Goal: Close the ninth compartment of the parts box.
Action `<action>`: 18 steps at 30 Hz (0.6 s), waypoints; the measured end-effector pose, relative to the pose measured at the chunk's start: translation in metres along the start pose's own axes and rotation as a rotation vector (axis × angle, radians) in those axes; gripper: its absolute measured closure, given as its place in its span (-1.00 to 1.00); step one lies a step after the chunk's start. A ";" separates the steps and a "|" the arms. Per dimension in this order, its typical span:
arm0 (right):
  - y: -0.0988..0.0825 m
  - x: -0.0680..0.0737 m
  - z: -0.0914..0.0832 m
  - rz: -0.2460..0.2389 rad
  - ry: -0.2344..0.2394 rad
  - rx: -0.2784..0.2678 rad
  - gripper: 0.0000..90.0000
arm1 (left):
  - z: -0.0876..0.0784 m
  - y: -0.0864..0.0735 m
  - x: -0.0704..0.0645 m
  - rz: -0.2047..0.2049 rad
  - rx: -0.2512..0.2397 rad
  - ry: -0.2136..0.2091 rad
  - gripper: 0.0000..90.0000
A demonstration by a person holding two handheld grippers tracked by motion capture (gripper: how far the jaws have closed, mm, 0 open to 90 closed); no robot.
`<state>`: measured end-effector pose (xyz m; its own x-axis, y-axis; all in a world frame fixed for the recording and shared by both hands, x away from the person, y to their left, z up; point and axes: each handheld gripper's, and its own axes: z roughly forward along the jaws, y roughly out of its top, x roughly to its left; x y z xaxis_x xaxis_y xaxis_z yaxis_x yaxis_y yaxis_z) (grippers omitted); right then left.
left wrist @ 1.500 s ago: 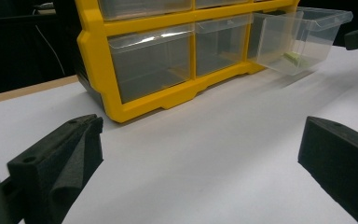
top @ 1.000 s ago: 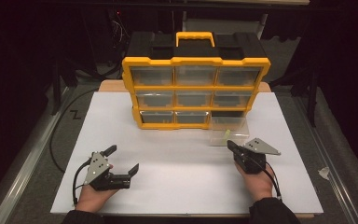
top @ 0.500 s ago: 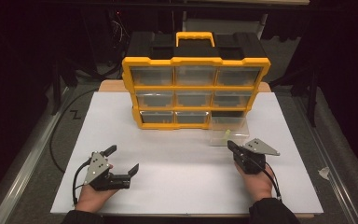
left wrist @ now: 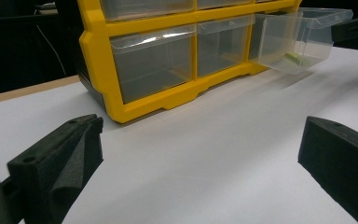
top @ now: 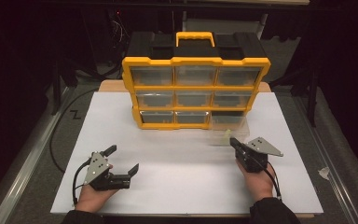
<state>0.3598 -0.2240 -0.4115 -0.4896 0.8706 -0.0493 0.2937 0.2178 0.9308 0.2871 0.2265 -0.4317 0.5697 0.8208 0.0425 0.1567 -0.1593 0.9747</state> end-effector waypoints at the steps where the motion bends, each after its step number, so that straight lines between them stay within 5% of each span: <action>1: 0.000 0.000 0.000 0.000 0.000 0.001 1.00 | 0.000 0.000 0.000 0.000 0.000 0.000 -0.99; 18: 0.003 0.001 0.006 -0.011 -0.009 0.015 1.00 | -0.001 0.000 0.000 -0.001 -0.005 0.000 -0.99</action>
<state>0.3651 -0.2201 -0.4104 -0.4855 0.8720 -0.0629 0.3010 0.2342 0.9244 0.2869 0.2272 -0.4315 0.5698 0.8207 0.0418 0.1527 -0.1557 0.9759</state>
